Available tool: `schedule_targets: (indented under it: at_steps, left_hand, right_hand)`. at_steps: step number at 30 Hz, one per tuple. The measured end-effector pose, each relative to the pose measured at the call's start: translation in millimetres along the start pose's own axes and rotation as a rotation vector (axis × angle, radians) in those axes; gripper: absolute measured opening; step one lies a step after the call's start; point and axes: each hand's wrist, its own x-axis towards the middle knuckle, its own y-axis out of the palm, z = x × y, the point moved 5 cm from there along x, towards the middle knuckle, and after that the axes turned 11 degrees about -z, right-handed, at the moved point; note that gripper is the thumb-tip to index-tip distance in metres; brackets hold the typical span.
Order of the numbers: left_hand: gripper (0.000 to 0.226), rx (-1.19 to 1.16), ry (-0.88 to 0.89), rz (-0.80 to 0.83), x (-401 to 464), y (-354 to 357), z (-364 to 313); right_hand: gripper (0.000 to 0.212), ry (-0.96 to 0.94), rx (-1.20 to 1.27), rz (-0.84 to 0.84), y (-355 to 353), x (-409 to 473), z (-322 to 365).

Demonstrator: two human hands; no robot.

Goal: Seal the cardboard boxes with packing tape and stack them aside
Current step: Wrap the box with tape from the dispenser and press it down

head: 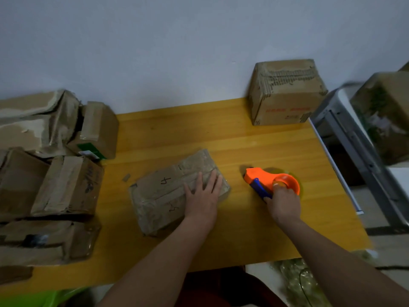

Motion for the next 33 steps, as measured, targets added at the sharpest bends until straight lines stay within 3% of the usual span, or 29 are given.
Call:
schedule_targets:
  at_steps: [3, 7, 10, 13, 17, 20, 24, 33]
  left_hand:
    - [0.084, -0.111, -0.042, 0.01, 1, -7, 0]
    - [0.063, -0.498, -0.132, -0.028, 6, -30, 7]
    - [0.052, -0.862, -0.34, -0.165, 21, -54, 22]
    - [0.041, -1.234, -0.59, -0.149, 35, -76, 38]
    - [0.032, -1.424, -0.452, 0.026, 42, -108, 38]
    - [0.032, -1.454, -0.372, 0.034, 44, -122, 39]
    - [0.026, -1.45, -0.408, 0.024, 44, -126, 46]
    - [0.013, -1.736, -0.493, 0.261, 50, -115, 41]
  right_hand:
    - [0.025, 0.044, 0.219, -0.041, -7, 3, -7]
    - [0.016, 0.009, 0.605, -0.026, -24, 0, -2]
    - [0.015, -0.072, 0.99, 0.085, -53, -4, 20]
    - [0.023, -0.182, 1.179, 0.228, -81, -7, 39]
    - [0.027, -0.23, 1.241, 0.378, -94, -4, 49]
    - [0.025, -0.206, 1.288, 0.465, -101, -3, 52]
    - [0.02, -0.169, 1.232, 0.596, -110, 0, 54]
    - [0.036, -0.109, 1.209, 0.673, -113, 3, 67]
